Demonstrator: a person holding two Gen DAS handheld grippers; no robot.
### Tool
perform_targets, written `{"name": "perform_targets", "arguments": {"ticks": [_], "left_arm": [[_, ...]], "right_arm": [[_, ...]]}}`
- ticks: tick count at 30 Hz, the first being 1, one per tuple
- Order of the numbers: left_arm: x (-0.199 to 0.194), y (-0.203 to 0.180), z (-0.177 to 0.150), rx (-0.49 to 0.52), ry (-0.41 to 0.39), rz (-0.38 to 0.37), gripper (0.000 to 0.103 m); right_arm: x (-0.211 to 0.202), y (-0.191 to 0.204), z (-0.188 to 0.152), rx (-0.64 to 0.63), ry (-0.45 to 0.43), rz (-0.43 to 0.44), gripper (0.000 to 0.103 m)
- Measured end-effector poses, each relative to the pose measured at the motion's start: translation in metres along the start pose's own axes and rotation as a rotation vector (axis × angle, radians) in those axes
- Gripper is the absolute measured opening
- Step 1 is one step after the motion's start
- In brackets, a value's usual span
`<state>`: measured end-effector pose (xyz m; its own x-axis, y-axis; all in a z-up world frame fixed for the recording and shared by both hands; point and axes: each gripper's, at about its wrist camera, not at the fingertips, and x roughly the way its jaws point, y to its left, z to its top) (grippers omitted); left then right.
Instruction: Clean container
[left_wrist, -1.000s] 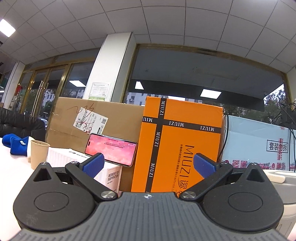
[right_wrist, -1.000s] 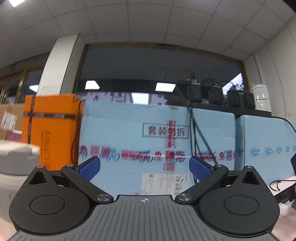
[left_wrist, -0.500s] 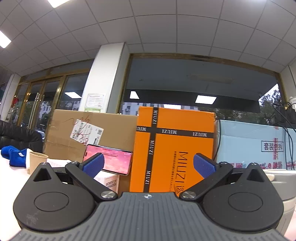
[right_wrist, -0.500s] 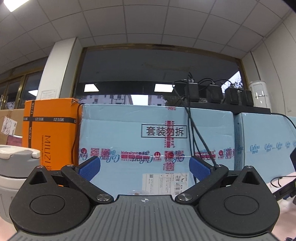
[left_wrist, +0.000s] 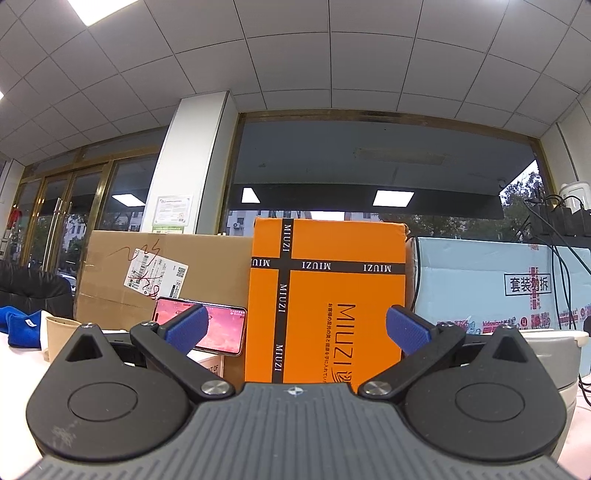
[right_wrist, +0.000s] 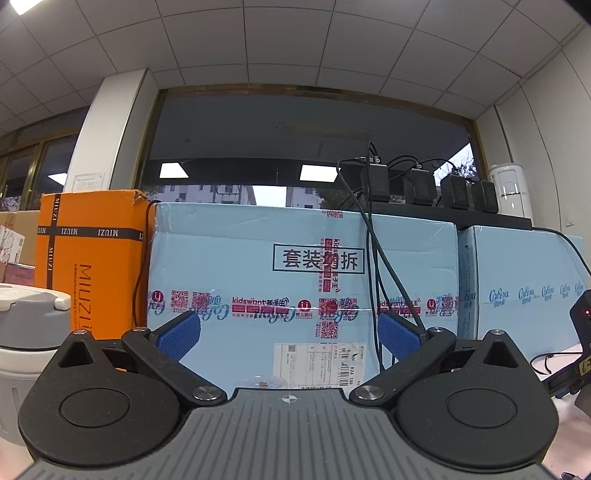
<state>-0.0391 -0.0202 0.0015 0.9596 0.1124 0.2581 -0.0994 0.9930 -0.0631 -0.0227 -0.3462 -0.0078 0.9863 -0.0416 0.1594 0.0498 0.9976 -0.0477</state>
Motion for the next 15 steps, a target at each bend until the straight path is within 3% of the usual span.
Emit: {"name": "perform_targets", "arguments": {"ticks": [15], "left_arm": [[0.001,-0.0006,-0.0007,-0.001,0.001,0.003,0.103]], "right_arm": [[-0.0005,-0.0049,0.0005,0.011,-0.002,-0.009,0.103]]}}
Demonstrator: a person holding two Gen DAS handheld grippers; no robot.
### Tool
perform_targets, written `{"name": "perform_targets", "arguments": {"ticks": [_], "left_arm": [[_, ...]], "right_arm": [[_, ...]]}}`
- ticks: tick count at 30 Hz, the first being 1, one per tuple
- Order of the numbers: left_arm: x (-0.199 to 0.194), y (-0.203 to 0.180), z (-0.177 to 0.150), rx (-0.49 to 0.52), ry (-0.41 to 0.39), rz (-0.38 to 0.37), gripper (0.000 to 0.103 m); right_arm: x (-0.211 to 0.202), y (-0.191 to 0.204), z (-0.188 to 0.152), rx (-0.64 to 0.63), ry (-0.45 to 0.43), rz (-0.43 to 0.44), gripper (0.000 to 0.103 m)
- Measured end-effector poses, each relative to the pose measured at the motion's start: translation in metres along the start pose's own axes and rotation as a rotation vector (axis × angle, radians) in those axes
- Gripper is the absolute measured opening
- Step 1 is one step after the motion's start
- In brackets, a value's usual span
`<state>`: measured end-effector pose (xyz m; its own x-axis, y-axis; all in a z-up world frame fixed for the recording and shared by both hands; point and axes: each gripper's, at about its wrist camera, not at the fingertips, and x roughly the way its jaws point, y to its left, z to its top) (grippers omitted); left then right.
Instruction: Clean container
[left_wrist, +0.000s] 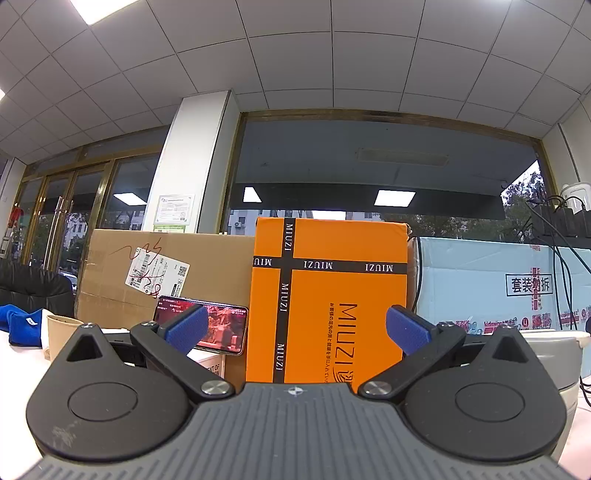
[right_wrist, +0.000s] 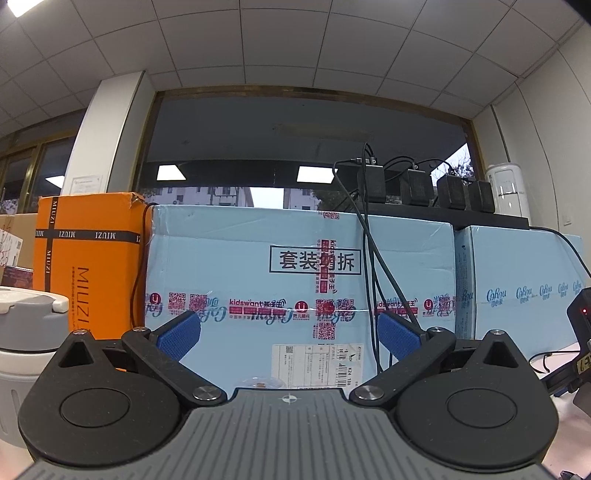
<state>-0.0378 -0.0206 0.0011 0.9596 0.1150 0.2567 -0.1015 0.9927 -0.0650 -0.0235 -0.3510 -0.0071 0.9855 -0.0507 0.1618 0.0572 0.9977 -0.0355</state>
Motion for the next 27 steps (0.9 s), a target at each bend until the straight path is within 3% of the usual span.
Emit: {"name": "perform_targets", "arguments": {"ticks": [27], "left_arm": [[-0.0025,0.0004,0.0,-0.001,-0.017,-0.009,0.103]], "right_arm": [[0.0028,0.0012,0.0,0.006,0.001,-0.001,0.103]]}}
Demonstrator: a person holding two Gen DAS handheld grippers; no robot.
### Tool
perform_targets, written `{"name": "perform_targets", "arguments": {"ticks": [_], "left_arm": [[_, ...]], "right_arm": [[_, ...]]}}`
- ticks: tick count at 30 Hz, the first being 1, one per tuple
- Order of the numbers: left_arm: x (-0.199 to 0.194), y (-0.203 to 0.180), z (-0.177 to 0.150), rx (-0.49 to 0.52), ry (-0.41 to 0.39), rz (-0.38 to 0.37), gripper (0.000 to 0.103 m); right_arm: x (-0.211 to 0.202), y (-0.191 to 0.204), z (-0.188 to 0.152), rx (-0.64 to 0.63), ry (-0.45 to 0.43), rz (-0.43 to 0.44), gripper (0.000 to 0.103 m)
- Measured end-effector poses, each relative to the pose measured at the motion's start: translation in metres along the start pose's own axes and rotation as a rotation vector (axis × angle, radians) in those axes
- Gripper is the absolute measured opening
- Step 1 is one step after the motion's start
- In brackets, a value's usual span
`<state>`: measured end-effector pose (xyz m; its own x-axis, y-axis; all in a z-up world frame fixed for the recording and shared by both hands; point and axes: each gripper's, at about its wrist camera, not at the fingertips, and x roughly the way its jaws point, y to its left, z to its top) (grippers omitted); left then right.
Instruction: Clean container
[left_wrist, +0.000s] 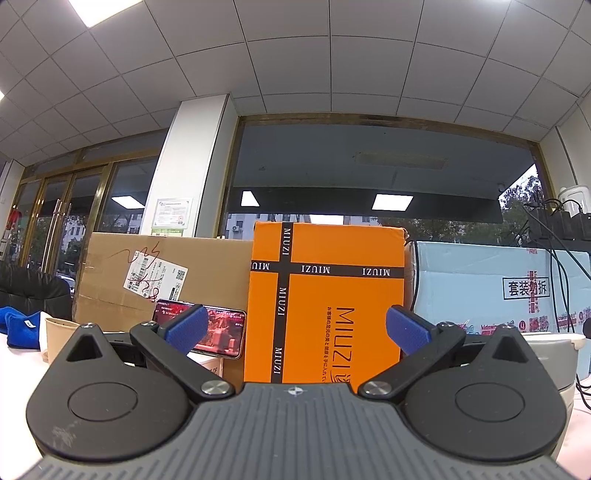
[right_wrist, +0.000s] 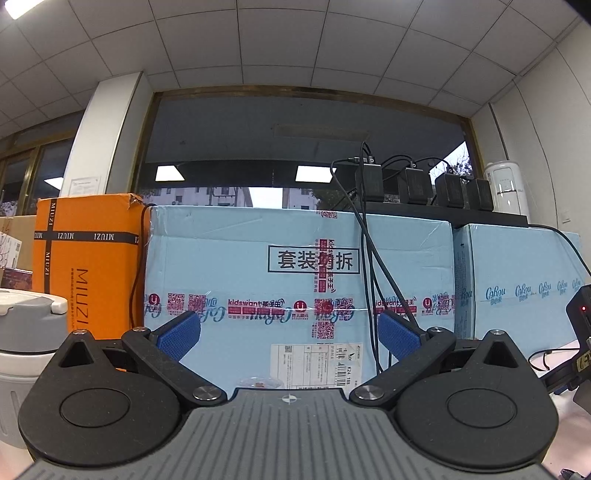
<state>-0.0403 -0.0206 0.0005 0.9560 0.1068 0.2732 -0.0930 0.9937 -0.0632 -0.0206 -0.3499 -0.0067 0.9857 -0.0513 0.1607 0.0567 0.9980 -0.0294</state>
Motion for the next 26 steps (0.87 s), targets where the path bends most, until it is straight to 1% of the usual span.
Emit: {"name": "perform_targets", "arguments": {"ticks": [26], "left_arm": [[0.0003,0.0004,0.0014,-0.002,0.0,-0.003,0.103]], "right_arm": [[0.0029,-0.0007,-0.0016,0.004,0.0,-0.001,0.103]]}}
